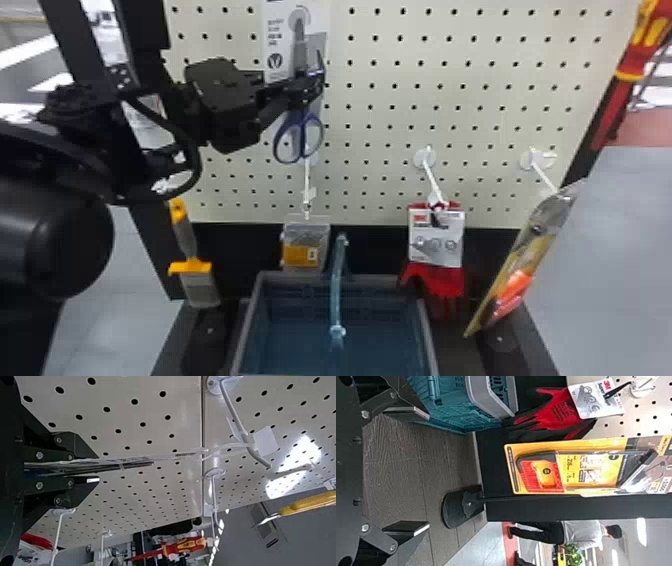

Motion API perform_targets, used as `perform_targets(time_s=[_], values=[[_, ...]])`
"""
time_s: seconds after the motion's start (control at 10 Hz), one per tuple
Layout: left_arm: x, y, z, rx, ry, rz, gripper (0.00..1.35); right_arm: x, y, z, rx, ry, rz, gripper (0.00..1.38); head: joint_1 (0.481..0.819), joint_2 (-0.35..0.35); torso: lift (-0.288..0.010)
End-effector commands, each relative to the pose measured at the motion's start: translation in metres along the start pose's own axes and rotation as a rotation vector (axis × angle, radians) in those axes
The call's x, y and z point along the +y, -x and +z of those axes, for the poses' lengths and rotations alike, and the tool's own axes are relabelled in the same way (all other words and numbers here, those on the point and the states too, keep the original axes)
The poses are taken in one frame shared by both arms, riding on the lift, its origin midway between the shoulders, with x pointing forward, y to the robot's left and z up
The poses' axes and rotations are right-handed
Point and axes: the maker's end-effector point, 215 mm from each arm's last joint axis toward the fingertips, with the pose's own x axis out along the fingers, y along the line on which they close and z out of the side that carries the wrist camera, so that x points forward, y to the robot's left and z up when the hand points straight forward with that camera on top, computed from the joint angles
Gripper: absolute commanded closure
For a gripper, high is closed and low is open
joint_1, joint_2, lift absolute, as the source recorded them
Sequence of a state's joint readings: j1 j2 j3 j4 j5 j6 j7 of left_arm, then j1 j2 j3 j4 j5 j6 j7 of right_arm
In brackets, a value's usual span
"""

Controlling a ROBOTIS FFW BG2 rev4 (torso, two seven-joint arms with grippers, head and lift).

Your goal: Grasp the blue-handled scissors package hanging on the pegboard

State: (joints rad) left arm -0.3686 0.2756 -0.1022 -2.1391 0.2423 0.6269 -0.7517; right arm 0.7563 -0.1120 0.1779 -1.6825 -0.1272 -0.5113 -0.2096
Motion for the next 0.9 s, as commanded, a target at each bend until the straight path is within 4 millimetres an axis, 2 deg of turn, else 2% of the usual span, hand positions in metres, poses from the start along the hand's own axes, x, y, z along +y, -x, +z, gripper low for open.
perform_targets(time_s=[0.0,0.8], values=[[-0.0004,0.0002,-0.0008,0.0,0.002,-0.001,1.05,-0.0001,0.0001,0.0003,-0.001,0.0,-0.001,0.32,0.549,0.0,-0.1],[-0.0033,0.0005,0.0021,-0.012,0.002,-0.013,1.06,0.0,0.0004,-0.001,0.002,0.0,0.001,0.32,0.549,0.0,-0.1]])
